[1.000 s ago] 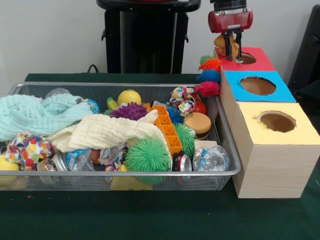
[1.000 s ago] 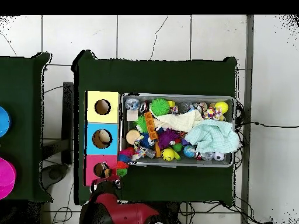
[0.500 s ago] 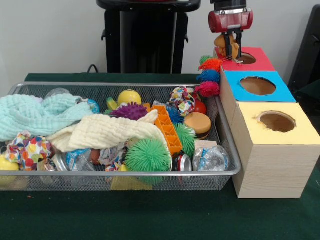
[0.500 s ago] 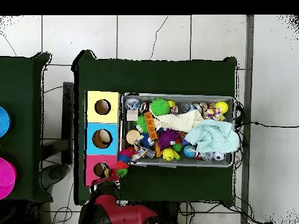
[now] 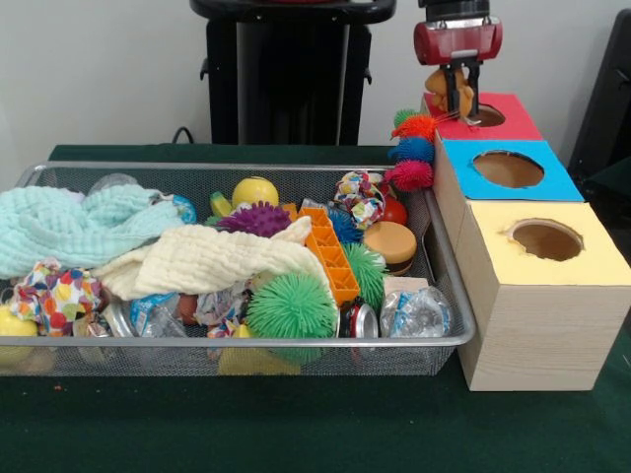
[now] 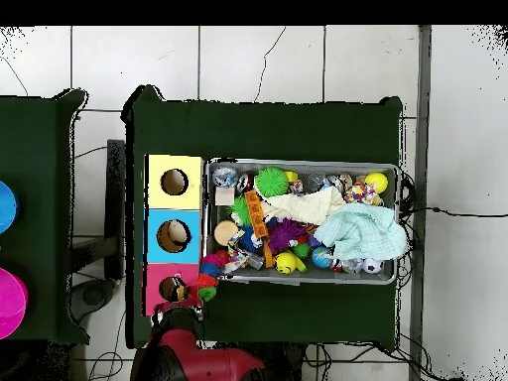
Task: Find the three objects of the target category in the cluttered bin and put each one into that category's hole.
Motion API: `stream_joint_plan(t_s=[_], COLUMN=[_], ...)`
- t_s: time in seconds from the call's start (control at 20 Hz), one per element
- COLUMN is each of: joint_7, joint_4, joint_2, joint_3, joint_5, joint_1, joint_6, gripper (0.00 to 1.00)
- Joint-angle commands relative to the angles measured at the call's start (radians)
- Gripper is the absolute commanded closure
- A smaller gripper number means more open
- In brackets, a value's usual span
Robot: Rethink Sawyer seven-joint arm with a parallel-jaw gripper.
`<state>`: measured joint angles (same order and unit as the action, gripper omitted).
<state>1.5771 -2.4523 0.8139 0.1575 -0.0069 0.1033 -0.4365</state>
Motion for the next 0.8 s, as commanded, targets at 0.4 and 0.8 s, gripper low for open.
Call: stream_joint_plan(t_s=[0.4, 0.8], joint_7=[0.265, 0.277], joint_4=[0.136, 0.116], joint_2=[-0.002, 0.062], joint_3=[0.090, 0.115], joint_5=[0.152, 0.203], joint_1=[-0.027, -0.038], joint_6=[0.128, 0.201], gripper=[1.00, 1.00])
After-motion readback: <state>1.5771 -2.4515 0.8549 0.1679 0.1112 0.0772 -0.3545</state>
